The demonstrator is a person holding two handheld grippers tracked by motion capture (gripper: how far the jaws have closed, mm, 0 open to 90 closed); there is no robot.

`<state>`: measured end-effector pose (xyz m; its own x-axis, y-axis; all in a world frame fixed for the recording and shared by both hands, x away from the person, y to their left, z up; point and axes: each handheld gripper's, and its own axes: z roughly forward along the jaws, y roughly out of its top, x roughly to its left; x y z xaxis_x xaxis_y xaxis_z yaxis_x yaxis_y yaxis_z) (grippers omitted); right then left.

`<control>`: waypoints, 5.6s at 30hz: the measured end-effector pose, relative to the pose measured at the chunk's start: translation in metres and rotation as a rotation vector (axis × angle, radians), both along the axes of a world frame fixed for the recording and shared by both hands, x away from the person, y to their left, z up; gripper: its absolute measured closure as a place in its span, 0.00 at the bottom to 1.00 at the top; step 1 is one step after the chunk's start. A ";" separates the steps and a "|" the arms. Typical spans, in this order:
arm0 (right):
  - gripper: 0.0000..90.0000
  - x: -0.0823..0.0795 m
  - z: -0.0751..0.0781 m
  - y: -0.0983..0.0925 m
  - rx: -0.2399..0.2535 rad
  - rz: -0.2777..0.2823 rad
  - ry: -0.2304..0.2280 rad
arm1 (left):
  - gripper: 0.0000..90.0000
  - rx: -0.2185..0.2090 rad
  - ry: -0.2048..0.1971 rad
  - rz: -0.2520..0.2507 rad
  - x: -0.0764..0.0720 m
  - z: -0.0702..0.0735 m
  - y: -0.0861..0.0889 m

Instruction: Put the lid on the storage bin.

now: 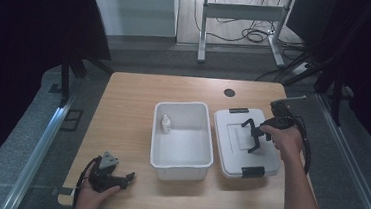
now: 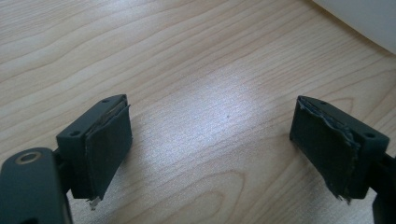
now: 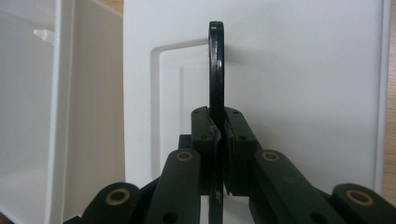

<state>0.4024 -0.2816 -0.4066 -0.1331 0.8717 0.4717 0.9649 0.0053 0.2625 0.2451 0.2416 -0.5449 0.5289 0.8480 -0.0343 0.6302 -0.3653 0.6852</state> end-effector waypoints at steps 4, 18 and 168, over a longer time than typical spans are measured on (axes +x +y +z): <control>0.94 -0.002 0.008 -0.002 0.002 -0.002 -0.016 | 0.14 0.000 0.000 0.000 0.000 0.000 0.000; 0.95 -0.003 0.024 -0.001 0.005 0.011 -0.034 | 0.14 -0.003 -0.001 0.004 0.000 0.000 0.000; 0.95 -0.021 0.066 0.204 0.053 -0.024 -0.006 | 0.14 0.001 -0.002 -0.015 0.000 0.000 0.000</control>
